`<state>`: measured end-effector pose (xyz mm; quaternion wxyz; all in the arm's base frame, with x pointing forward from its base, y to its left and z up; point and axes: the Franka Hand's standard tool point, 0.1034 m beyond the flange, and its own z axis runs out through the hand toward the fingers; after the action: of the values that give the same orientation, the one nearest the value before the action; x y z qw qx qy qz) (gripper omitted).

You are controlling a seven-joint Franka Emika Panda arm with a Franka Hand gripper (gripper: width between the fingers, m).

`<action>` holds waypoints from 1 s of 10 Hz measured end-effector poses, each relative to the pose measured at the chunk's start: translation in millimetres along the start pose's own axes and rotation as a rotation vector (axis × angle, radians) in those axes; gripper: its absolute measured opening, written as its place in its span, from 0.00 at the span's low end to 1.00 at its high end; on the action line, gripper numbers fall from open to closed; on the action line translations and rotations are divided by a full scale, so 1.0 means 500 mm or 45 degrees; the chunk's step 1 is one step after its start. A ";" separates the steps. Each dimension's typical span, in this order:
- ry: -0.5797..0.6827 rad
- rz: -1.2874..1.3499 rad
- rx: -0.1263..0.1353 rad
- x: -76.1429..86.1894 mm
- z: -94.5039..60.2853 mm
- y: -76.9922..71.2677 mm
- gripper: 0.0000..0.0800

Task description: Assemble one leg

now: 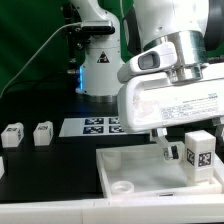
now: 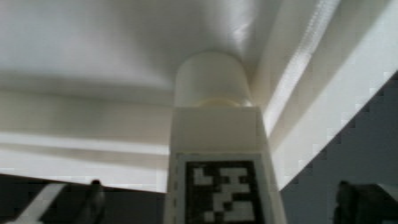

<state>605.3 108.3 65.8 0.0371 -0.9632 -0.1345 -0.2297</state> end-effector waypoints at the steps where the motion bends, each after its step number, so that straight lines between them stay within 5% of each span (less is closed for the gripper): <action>1: -0.045 -0.001 0.014 -0.004 0.000 -0.005 0.81; 3: -0.121 -0.012 0.037 0.019 -0.032 -0.012 0.81; 7: -0.559 0.005 0.150 0.041 -0.047 -0.037 0.81; 10: -0.549 0.006 0.150 0.059 -0.029 -0.028 0.81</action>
Offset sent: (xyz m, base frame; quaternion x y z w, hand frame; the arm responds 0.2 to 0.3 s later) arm 0.0097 -0.0049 0.0241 -0.0129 -0.2807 -0.0103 0.9597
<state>620.3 126.7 92.4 0.0643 -0.9865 -0.1503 -0.0103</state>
